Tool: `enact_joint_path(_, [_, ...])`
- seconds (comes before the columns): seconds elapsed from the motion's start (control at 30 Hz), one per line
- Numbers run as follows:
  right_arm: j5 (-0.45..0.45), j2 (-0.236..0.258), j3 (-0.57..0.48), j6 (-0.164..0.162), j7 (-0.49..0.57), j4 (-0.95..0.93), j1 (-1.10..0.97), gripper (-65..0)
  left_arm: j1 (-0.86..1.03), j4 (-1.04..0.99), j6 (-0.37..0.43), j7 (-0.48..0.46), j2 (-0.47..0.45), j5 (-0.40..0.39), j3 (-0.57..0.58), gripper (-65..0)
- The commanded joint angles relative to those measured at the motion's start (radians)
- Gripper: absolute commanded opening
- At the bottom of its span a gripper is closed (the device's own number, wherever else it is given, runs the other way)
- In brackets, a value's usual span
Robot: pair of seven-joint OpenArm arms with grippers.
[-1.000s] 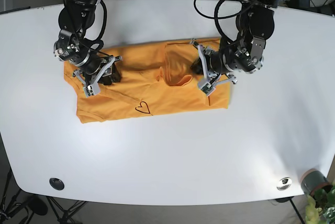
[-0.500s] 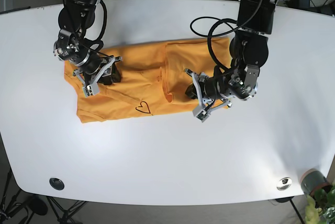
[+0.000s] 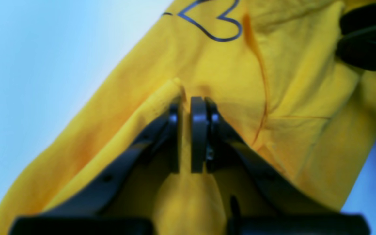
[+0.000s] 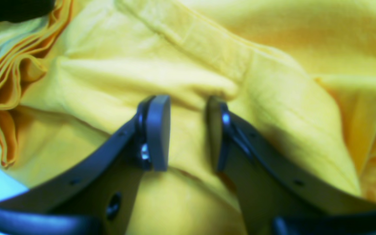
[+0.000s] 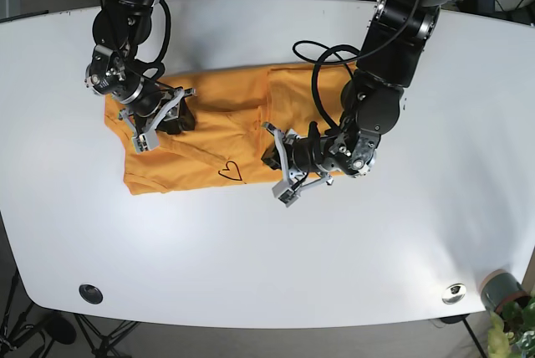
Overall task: Fold the T-shirt properly
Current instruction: 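Move the left gripper along the folded side toward the hem, then grasp the shirt's side edges with both grippers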
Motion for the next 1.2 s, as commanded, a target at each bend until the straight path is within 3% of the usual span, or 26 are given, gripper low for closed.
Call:
enact_joint_path(0.0, [-0.02, 0.003, 0.0, 0.001, -0.036, 0.004, 0.001, -46.1, -0.027, 0.014, -0.003, -0.02, -0.001, -0.013, -0.003, -62.1])
enact_joint_path(0.23, [-0.017, 0.003, 0.0, 0.001, -0.036, 0.005, 0.003, -46.1, -0.027, 0.035, -0.006, -0.012, -0.002, -0.02, -0.005, -62.1])
enact_joint_path(0.37, [-0.017, 0.003, 0.0, 0.001, -0.039, 0.01, 0.003, -46.1, -0.019, 0.183, -0.004, 0.0, -0.005, -0.019, -0.035, -62.1])
enact_joint_path(0.57, [-0.016, 0.003, 0.004, 0.001, -0.076, 0.059, 0.004, -45.8, 0.07, 0.456, -0.009, 0.196, -0.041, -0.02, -0.212, -61.7])
enact_joint_path(0.7, [-0.016, 0.003, 0.029, 0.001, -0.11, 0.091, 0.011, -45.7, 0.164, 0.563, -0.012, 0.273, -0.044, -0.022, -0.334, -53.6])
enact_joint_path(0.77, [-0.016, 0.003, 0.03, 0.001, -0.117, 0.099, 0.012, -45.7, 0.231, 0.611, -0.055, 0.292, -0.054, -0.022, -0.416, -51.0])
enact_joint_path(0.9, [-0.016, 0.003, 0.032, 0.001, -0.136, 0.109, 0.04, -45.7, 0.32, 0.615, -0.184, 0.293, -0.057, -0.07, -0.523, -53.5])
enact_joint_path(1.0, [-0.013, 0.003, 0.039, 0.001, -0.176, 0.139, 0.049, -45.2, 0.392, 0.617, -0.209, 0.293, -0.057, -0.086, -0.592, -53.9])
enact_joint_path(1.07, [0.006, 0.001, 0.053, 0.001, -0.197, 0.155, 0.066, -40.7, 0.423, 0.612, -0.209, 0.292, -0.057, -0.088, -0.627, -53.9])
enact_joint_path(1.17, [0.049, 0.003, 0.086, 0.001, -0.237, 0.165, 0.092, -27.9, 0.438, 0.576, -0.209, 0.29, -0.057, -0.089, -0.634, -53.9])
